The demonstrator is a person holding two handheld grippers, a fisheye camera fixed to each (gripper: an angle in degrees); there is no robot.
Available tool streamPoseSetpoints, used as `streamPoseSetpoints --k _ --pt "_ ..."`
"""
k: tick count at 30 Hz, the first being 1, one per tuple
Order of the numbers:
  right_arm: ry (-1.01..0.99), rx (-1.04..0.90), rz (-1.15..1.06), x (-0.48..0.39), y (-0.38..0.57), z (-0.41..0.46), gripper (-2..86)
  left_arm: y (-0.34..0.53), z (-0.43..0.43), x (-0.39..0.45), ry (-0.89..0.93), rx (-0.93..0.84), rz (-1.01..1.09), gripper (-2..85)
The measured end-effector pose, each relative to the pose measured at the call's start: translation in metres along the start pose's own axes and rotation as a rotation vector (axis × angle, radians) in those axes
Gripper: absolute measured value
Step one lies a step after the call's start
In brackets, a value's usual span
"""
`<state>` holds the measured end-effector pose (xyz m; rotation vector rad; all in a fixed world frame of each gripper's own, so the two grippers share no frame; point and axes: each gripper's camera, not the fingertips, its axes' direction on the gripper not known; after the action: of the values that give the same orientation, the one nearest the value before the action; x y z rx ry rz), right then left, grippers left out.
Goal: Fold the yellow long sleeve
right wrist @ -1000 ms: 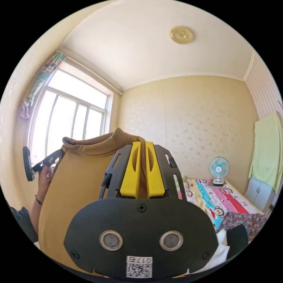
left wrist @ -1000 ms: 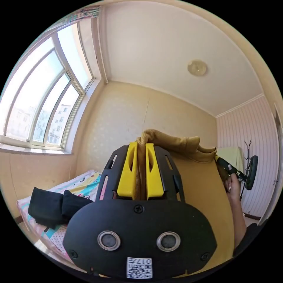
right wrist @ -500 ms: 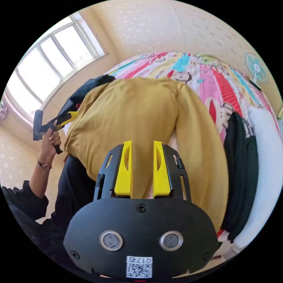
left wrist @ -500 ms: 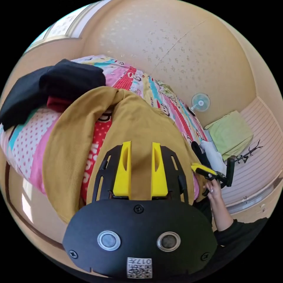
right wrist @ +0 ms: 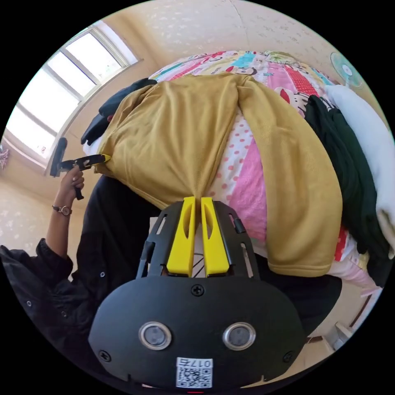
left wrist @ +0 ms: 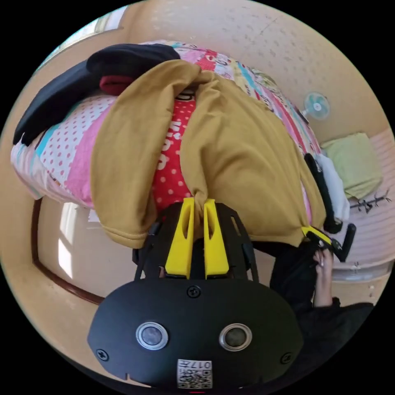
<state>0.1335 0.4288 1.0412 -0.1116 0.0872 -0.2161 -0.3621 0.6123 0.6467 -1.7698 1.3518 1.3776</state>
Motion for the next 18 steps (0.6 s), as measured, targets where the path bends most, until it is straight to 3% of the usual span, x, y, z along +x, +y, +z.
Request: streamPoseSetpoints --k 3,5,7,9,12,15,16,18 --pt "0.003 0.002 -0.034 -0.005 0.003 -0.069 3.3 0.031 -0.032 0.006 0.065 0.081 0.063 4.3" --pt "0.071 -0.026 -0.029 -0.008 0.009 -0.087 3.3 0.050 -0.025 0.001 0.078 0.009 0.046 4.6" --pt "0.083 -0.128 0.015 -0.001 0.008 -0.078 3.5 0.071 -0.011 -0.023 0.201 -0.012 -0.072 5.6" --pt "0.093 -0.168 0.090 0.006 0.005 -0.072 3.8 0.087 -0.017 -0.049 0.279 0.097 -0.172 6.7" --pt "0.157 -0.060 0.105 -0.011 -0.012 -0.095 4.9 0.108 -0.045 -0.097 0.316 0.315 -0.363 12.1" --pt "0.203 -0.002 0.008 -0.046 -0.059 -0.110 5.8 0.125 -0.080 -0.130 0.274 0.530 -0.500 16.6" --pt "0.185 -0.018 -0.036 -0.059 -0.084 -0.108 6.1 0.125 -0.091 -0.134 0.183 0.582 -0.486 16.2" --pt "0.165 -0.020 -0.093 -0.076 -0.120 -0.100 6.3 0.113 -0.088 -0.142 0.050 0.540 -0.481 15.2"
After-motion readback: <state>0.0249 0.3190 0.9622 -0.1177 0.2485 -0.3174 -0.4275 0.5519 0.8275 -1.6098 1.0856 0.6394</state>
